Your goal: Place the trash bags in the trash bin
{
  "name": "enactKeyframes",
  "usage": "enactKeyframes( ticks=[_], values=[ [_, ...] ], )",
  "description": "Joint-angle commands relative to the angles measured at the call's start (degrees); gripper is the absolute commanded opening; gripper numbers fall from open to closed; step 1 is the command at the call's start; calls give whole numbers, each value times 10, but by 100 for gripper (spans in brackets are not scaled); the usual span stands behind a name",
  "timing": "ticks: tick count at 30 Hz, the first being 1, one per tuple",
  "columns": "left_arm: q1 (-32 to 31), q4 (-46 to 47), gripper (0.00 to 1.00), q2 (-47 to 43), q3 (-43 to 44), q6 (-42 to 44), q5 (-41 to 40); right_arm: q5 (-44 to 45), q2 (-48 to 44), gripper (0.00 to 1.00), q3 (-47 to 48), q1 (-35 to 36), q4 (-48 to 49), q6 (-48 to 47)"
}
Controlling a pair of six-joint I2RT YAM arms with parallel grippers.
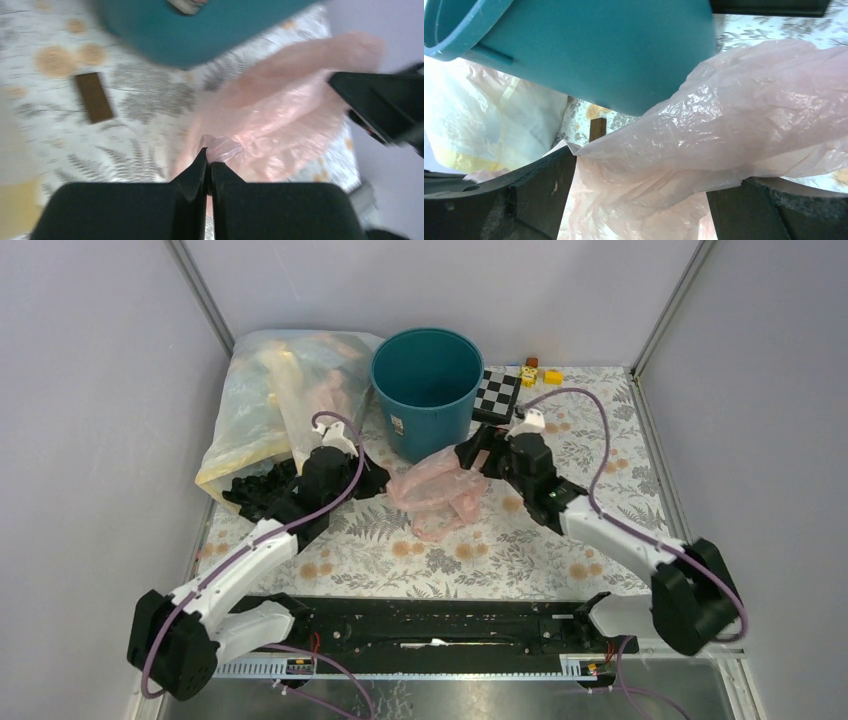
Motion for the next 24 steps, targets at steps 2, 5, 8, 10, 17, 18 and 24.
enactKeyframes(
  ticks=[2, 5, 8, 10, 17, 18, 24],
  values=[
    [-88, 74, 1, -29, -16, 12, 169, 74, -101, 100, -66, -6, -90, -2],
    [-207, 66, 1, -23, -16, 12, 79, 107, -137, 100, -92, -10, -147, 21],
    [-267, 66, 1, 4, -21, 12, 30, 125, -181, 100, -108, -13, -216, 40],
    [-287, 70, 1, 24, -30, 12, 24, 128, -214, 100, -119, -13, -251, 47],
    [-321, 85, 1, 89, -75, -14, -39, 138, -284, 100, -114, -17, -417, 52],
    [-321, 82, 1, 96, -80, -28, -46, 145, -286, 100, -107, -18, -442, 55],
    [-340, 73, 1, 104, -101, -16, -34, 198, -342, 100, -67, -17, -519, 41]
  ],
)
